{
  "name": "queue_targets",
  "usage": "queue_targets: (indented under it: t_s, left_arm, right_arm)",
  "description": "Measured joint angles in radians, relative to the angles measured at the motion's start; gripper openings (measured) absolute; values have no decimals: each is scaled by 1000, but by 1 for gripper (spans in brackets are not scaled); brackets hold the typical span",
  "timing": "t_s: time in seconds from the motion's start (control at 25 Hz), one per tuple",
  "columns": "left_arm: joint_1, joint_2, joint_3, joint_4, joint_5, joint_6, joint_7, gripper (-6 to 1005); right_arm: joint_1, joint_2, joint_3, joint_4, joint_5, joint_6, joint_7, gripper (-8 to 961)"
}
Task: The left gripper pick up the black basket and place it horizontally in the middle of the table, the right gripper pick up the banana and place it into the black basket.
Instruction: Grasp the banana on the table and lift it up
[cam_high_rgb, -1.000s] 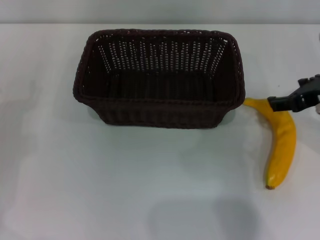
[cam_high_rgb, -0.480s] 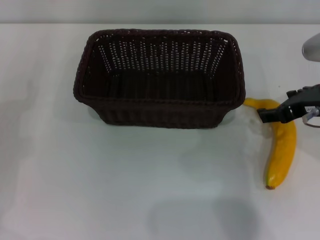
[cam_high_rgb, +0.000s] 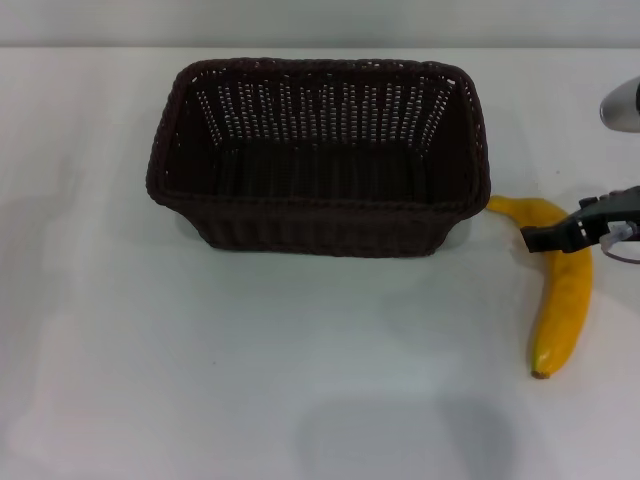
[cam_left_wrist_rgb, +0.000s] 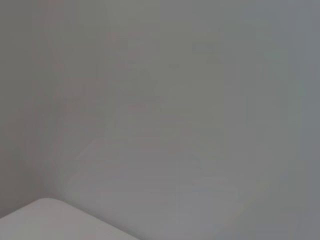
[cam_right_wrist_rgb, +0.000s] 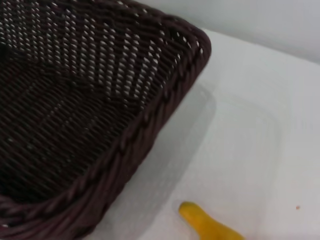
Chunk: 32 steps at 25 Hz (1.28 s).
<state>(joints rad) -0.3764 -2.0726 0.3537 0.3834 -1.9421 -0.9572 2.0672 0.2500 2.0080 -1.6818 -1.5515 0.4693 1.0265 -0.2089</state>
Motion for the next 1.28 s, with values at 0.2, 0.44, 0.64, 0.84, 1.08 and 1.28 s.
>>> queue_targets:
  t_s: [0.2,0.44,0.64,0.84,1.08,1.28]
  left_arm:
    - [-3,0,3,0,0,-2,0,862]
    - [-18,0,5,-12,0,-3,1,862]
    - [-37,0,0,-38,0,-3,26,862]
    - [-42,1,0,-46,-6,-3,37,862]
    - [-42,0,-1,-47,-11,-3,37,862]
    - [-36,-1,-1,-47,-23,-3,37,862]
  right_arm:
    - [25,1,0,55,5,-12,23,814]
    - [35,0,1,62,1,-14,30,811]
    - [40,-1,15,68,-1,-10,19,722]
    - [40,-1,20,60,-3,-3,7,496]
    - [41,-2,45,53,2,2,-19,447]
    - [30,-2,83,7,5,8,-53,447]
